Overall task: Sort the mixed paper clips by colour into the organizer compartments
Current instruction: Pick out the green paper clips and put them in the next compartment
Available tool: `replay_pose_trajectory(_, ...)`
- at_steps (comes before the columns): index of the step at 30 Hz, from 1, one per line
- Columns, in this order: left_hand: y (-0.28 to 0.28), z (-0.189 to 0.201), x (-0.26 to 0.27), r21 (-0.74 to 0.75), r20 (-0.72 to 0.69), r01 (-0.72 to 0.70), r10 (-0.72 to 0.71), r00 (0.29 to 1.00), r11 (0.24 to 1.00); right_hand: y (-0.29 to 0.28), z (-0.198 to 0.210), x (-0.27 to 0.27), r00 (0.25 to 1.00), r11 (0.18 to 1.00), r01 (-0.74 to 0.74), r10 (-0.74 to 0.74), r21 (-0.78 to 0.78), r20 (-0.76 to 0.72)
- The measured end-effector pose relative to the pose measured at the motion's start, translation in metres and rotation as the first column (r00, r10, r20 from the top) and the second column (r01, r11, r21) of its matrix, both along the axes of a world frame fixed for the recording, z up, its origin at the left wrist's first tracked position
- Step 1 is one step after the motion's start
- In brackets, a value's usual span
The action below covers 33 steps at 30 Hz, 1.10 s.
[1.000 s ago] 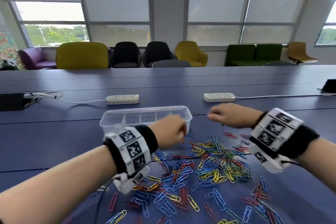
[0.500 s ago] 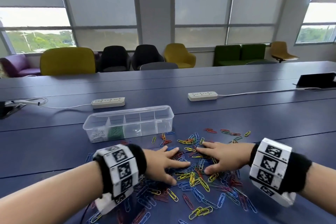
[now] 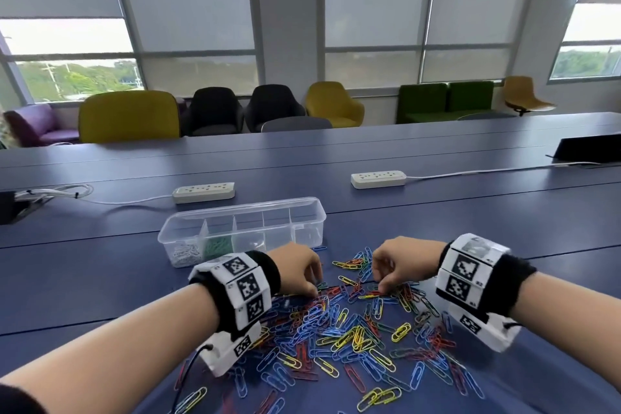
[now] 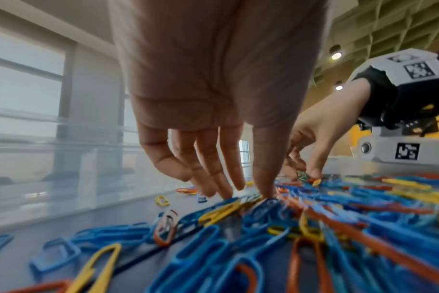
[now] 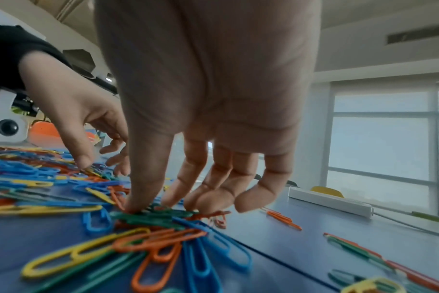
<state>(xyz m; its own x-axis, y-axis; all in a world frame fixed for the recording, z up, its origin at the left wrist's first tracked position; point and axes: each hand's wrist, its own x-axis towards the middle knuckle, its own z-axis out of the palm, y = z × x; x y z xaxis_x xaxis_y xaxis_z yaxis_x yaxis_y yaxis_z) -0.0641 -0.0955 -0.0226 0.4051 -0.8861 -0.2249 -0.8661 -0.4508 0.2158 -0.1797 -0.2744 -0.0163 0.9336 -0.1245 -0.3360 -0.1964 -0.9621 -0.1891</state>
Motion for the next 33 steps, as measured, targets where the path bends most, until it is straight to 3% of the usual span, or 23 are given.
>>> replay_pose_trajectory(8, -0.007, -0.005, 0.006, 0.055, -0.082, -0.063, 0.068, 0.994, 0.997, 0.001, -0.004, -0.002, 0.999, 0.999, -0.036, 0.037, -0.039, 0.024)
replay_pose_trajectory(12, 0.0, -0.003, 0.012, 0.039, -0.171, -0.112, 0.117, 0.978, 0.993, -0.003, -0.003, -0.006, 0.997, 1.0, -0.018, 0.016, 0.02, 0.077)
replay_pose_trajectory(16, 0.011, 0.002, 0.014, -0.034, -0.276, -0.141, 0.126, 0.953, 0.989, -0.01, 0.003, -0.012, 0.979, 0.951, 0.059, -0.115, 0.304, 0.171)
replay_pose_trajectory(19, 0.018, 0.008, 0.017, -0.123, -0.395, -0.184, 0.122, 0.91, 0.975, -0.011, 0.003, -0.019, 0.953, 0.746, 0.122, -0.273, 0.655, 0.134)
replay_pose_trajectory(22, 0.024, 0.012, 0.02, -0.248, -0.586, -0.304, 0.107, 0.803, 0.92, -0.011, 0.002, -0.022, 0.938, 0.536, 0.146, -0.342, 0.831, 0.057)
replay_pose_trajectory(25, 0.026, 0.017, 0.018, -0.264, -0.732, -0.431, 0.111, 0.672, 0.863, -0.012, 0.003, -0.021, 0.931, 0.425, 0.176, -0.366, 0.888, -0.009)
replay_pose_trajectory(28, 0.026, 0.021, 0.015, -0.175, -0.932, -0.584, 0.058, 0.357, 0.793, -0.013, 0.004, -0.021, 0.907, 0.321, 0.213, -0.416, 0.923, -0.065)
replay_pose_trajectory(30, 0.024, 0.022, 0.013, -0.05, -0.985, -0.665, 0.074, 0.157, 0.745, -0.013, 0.004, -0.019, 0.879, 0.248, 0.246, -0.466, 0.937, -0.107)
replay_pose_trajectory(32, 0.02, 0.021, 0.012, 0.045, -0.993, -0.686, 0.107, 0.048, 0.726, -0.012, 0.005, -0.015, 0.854, 0.243, 0.279, -0.506, 0.929, -0.124)
replay_pose_trajectory(33, 0.017, 0.022, 0.011, 0.07, -0.989, -0.678, 0.137, 0.046, 0.731, -0.011, 0.005, -0.011, 0.842, 0.266, 0.295, -0.527, 0.918, -0.117)
